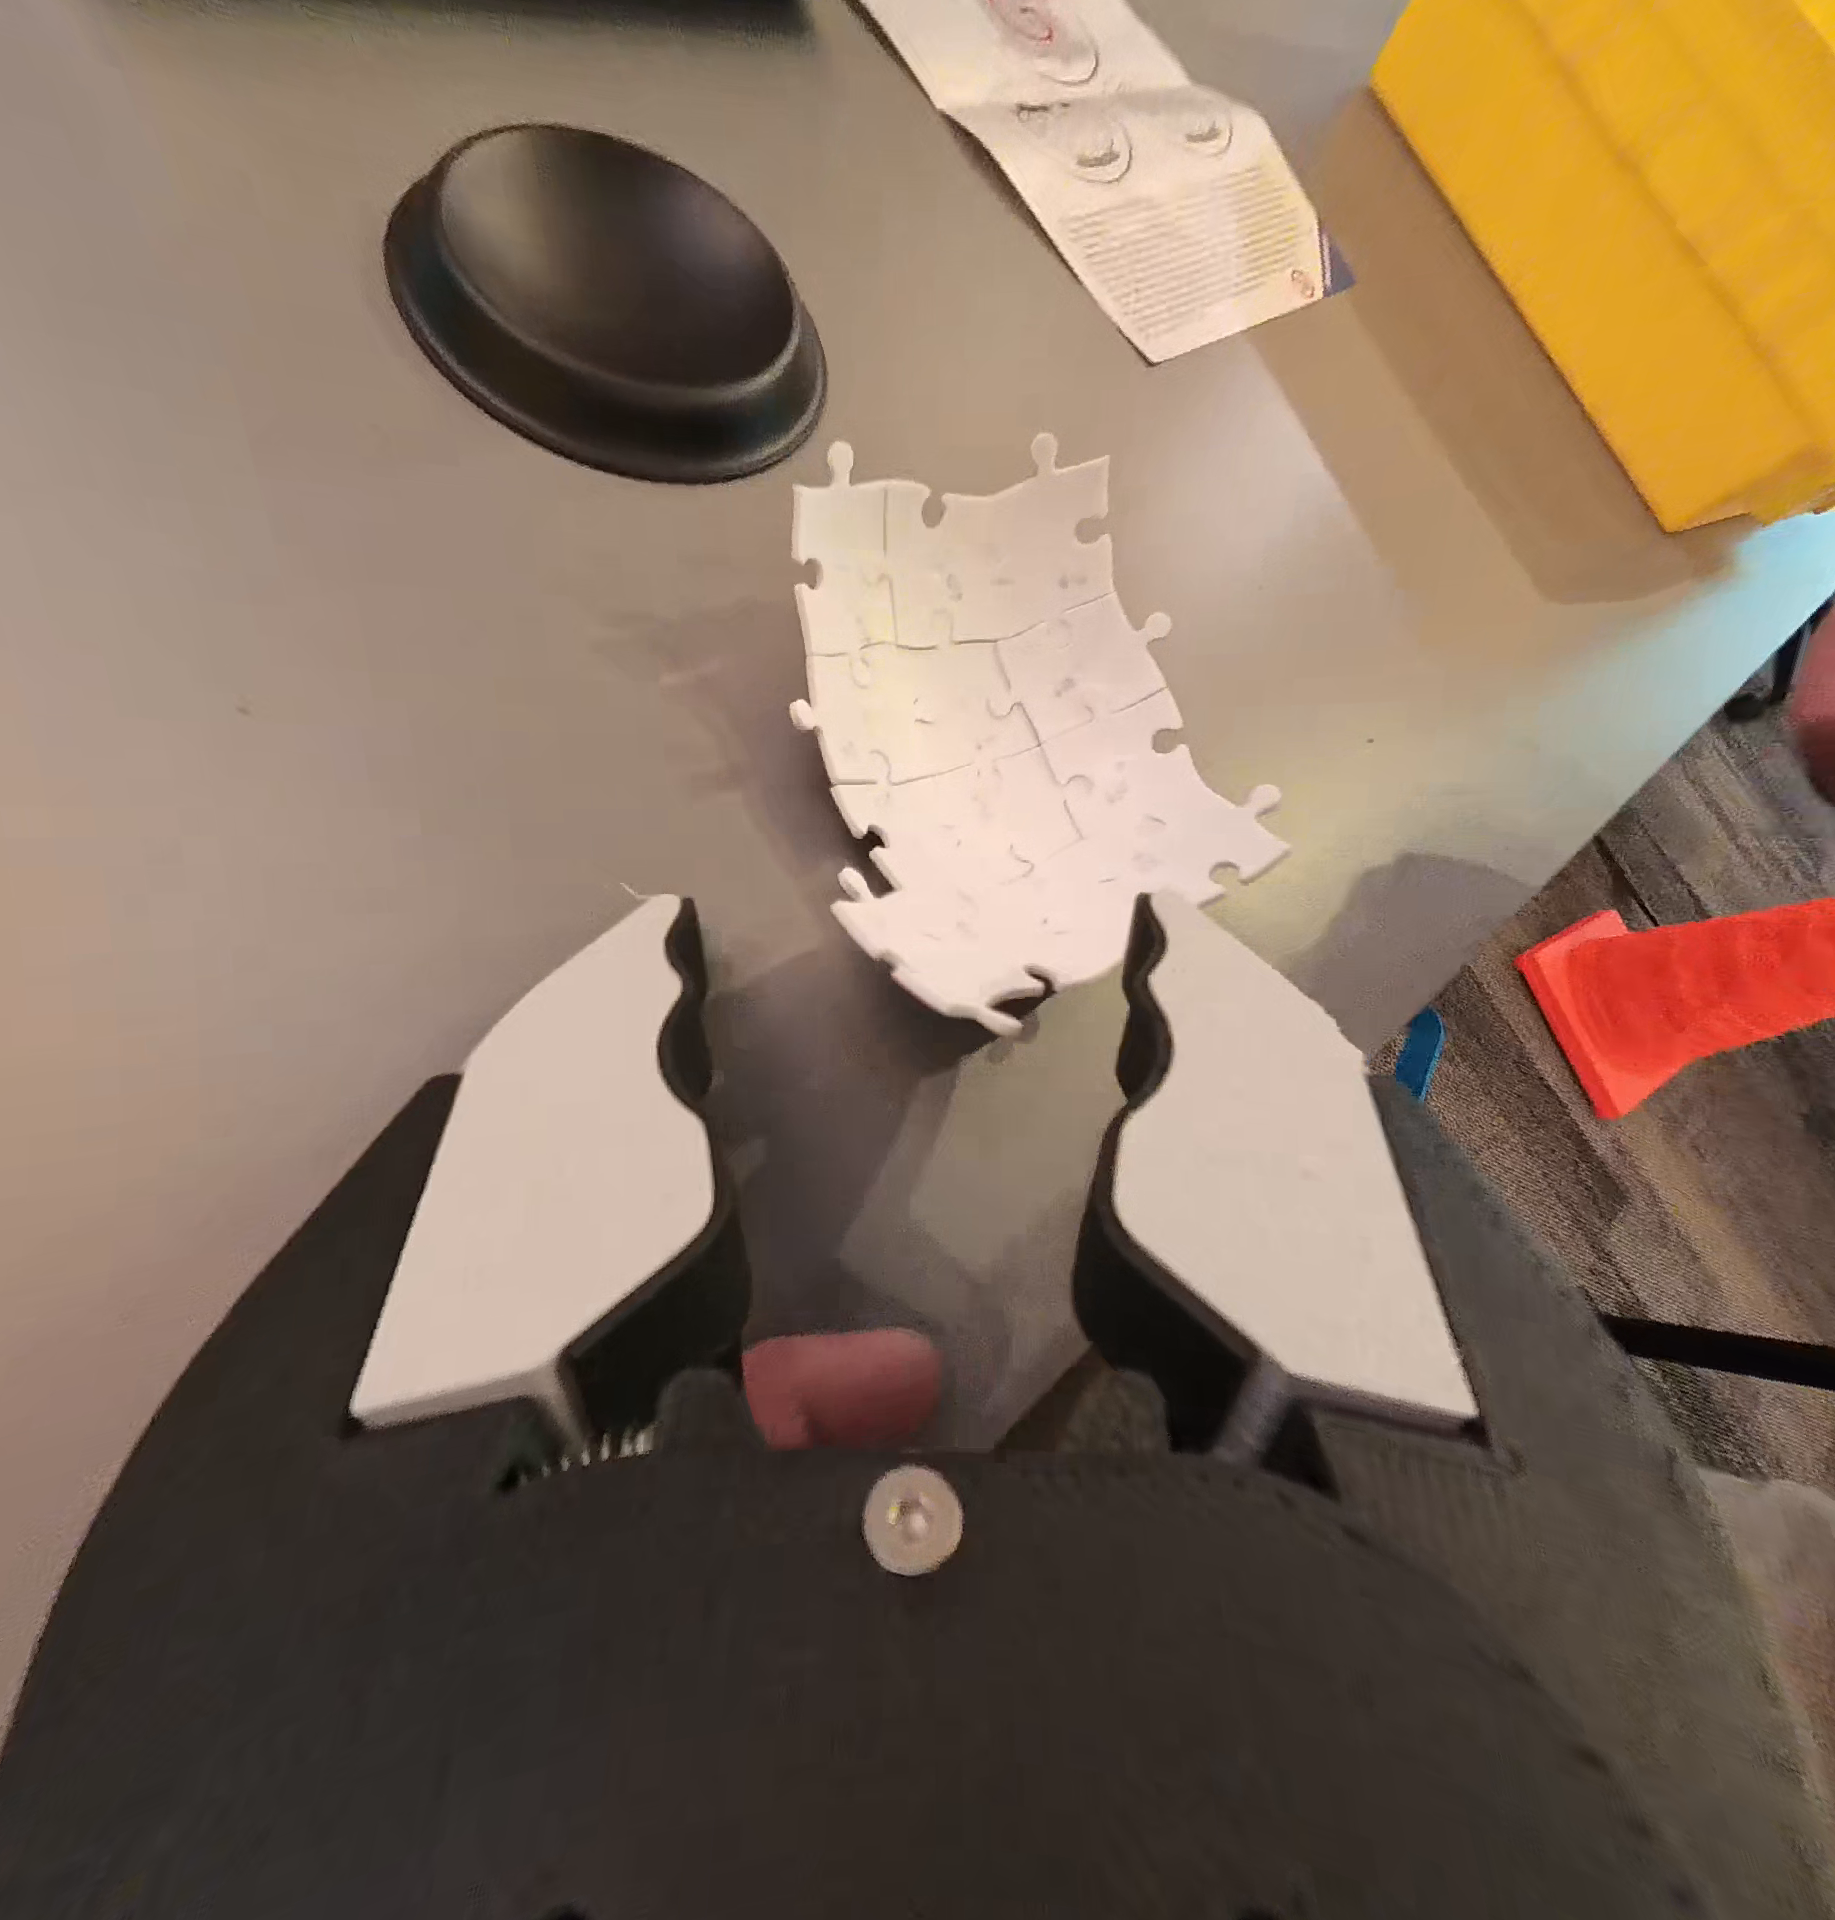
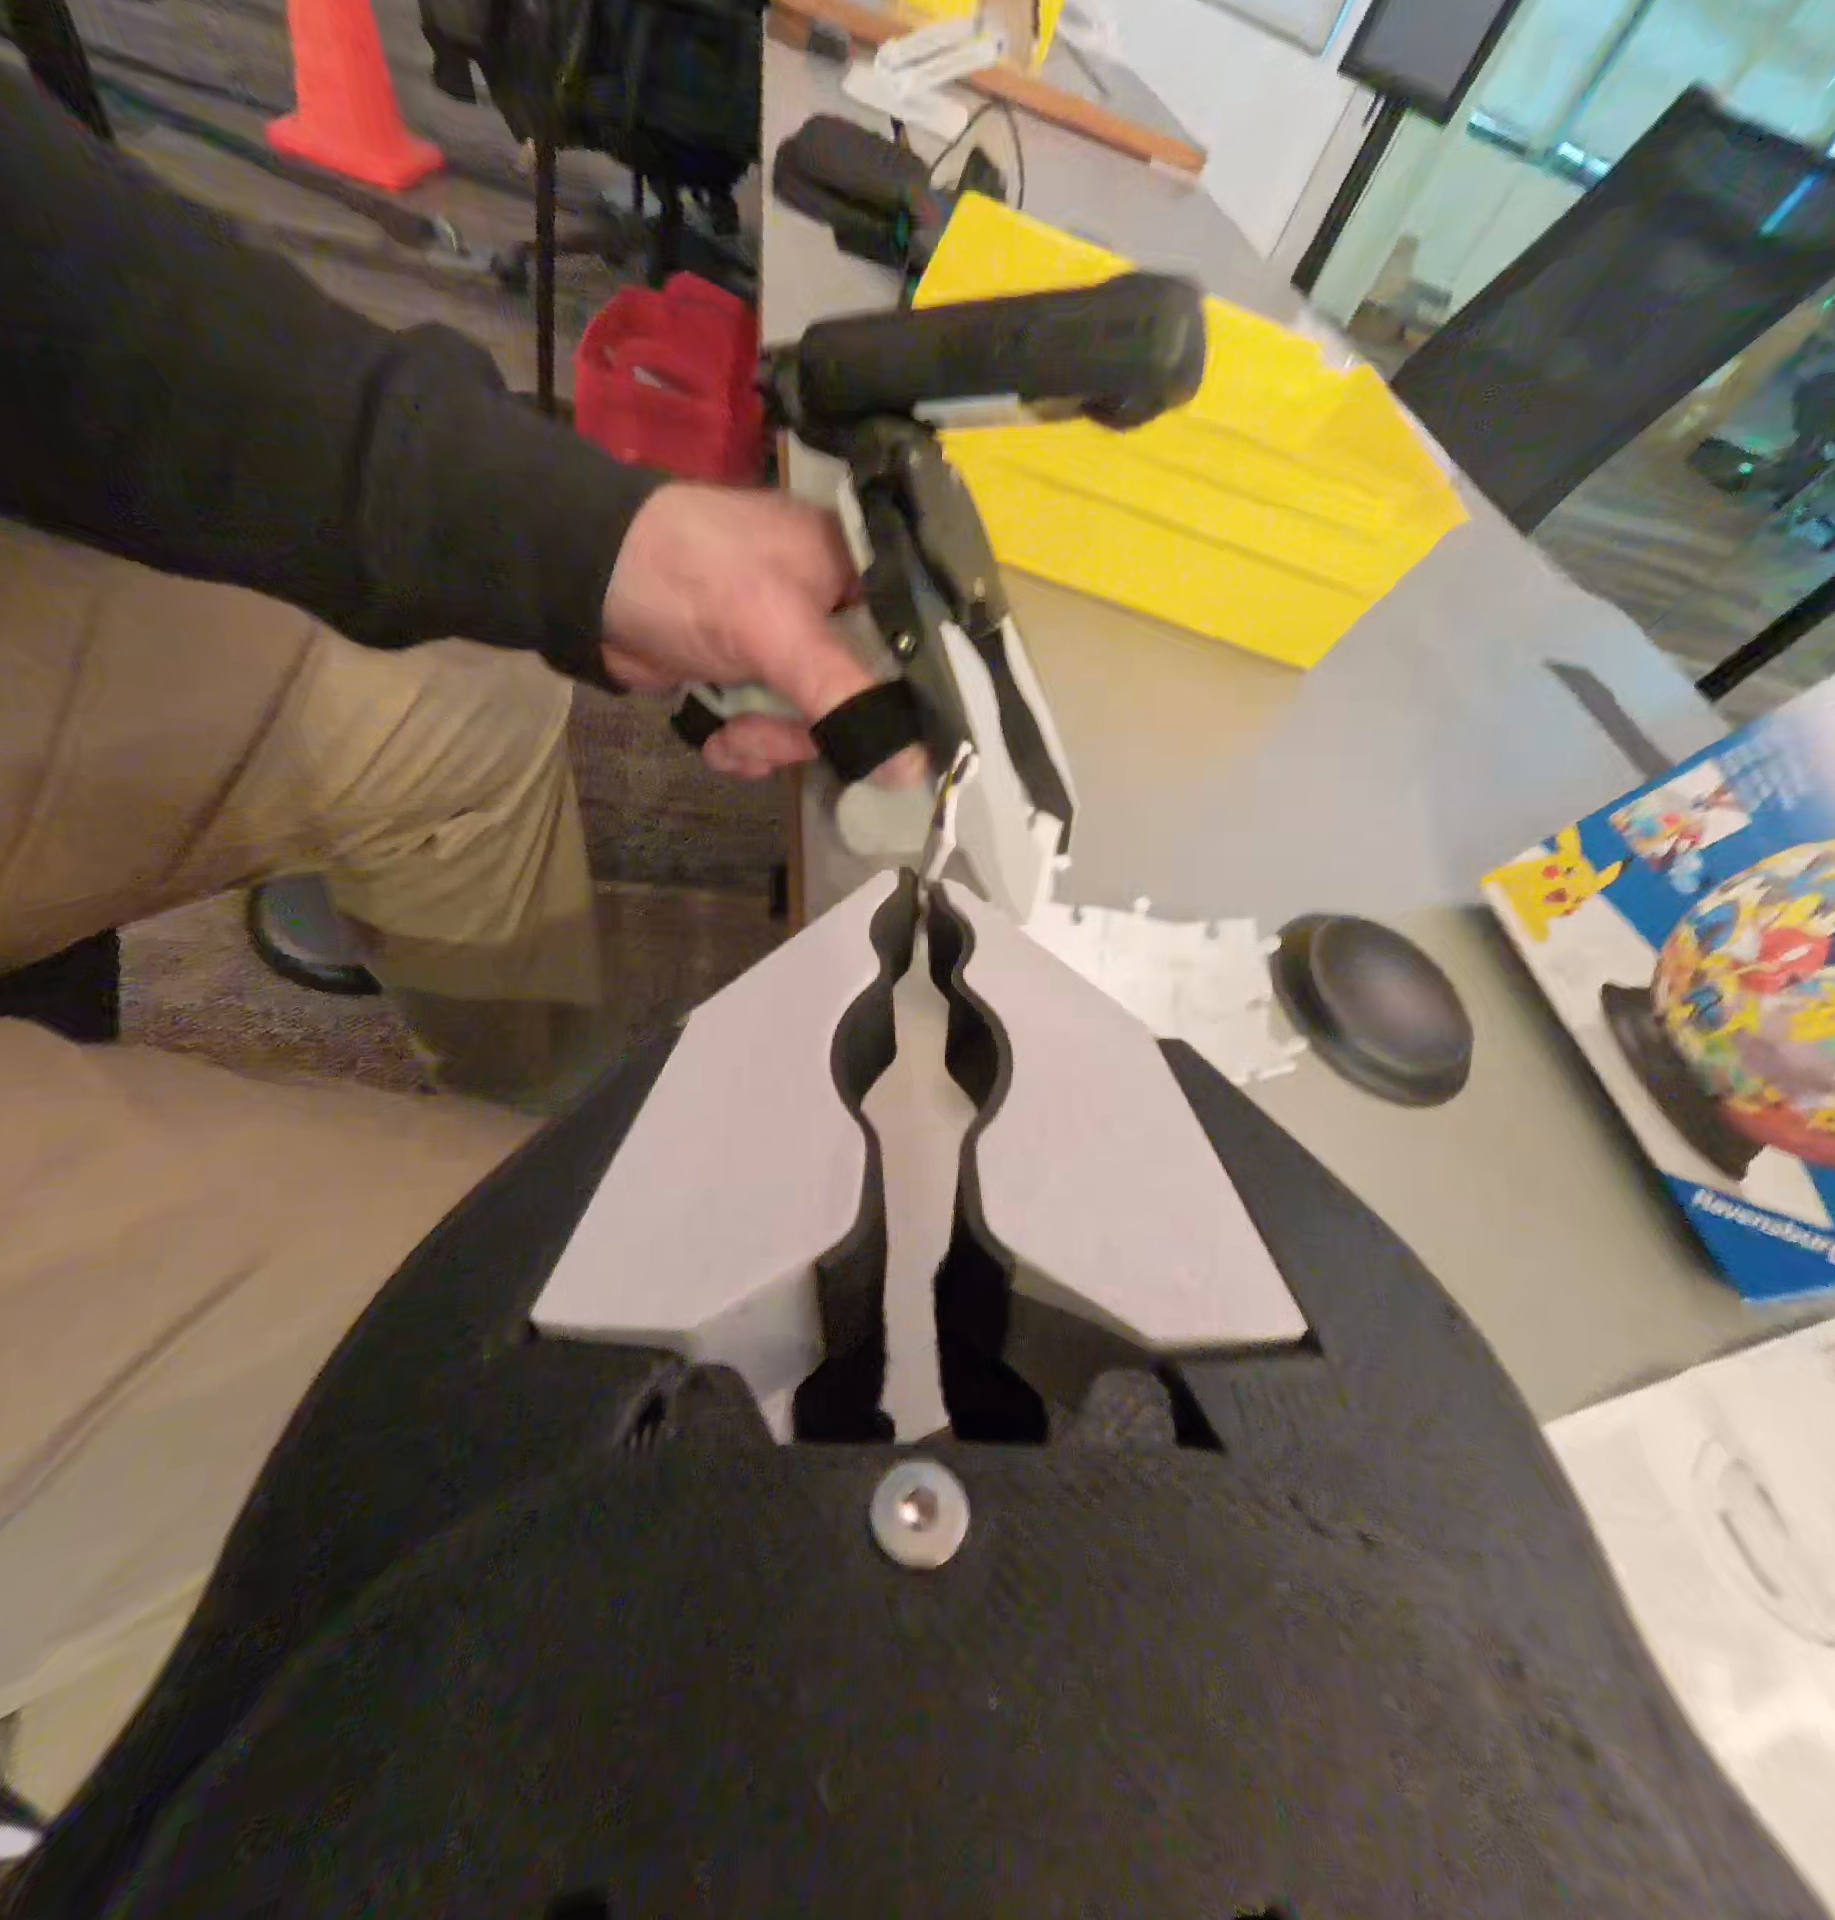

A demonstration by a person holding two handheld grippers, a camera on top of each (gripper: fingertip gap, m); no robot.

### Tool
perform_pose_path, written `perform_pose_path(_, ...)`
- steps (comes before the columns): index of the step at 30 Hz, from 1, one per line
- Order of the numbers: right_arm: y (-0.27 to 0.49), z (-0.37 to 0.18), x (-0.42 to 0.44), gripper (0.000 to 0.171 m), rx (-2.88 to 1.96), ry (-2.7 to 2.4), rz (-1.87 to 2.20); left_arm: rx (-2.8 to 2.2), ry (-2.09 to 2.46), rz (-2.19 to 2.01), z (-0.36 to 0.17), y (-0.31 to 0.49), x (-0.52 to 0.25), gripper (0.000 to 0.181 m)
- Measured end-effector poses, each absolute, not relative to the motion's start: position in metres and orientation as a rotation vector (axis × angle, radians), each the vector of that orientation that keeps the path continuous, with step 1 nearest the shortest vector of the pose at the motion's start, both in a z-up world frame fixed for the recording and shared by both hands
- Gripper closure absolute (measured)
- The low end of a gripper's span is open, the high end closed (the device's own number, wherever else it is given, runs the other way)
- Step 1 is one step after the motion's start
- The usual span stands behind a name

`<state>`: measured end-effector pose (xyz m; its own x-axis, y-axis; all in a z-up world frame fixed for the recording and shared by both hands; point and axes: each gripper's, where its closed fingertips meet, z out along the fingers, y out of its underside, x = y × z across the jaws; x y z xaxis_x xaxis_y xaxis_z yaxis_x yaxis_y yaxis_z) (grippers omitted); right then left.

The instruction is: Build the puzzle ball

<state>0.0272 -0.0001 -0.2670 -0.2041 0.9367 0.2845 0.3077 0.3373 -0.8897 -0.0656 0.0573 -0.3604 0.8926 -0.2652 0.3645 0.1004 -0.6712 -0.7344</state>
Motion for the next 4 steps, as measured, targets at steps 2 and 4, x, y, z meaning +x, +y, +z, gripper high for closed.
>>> perform_pose_path(2, 0.019, -0.259, 0.019, 0.171, -1.093, -1.708, 0.874, -2.246, 0.094, -0.609, -0.361, 0.062, -0.064, 0.113)
perform_pose_path(4, 0.041, -0.252, 0.009, 0.171, -1.088, -1.681, 0.894, -2.274, 0.040, -0.684, -0.360, 0.064, -0.064, 0.125)
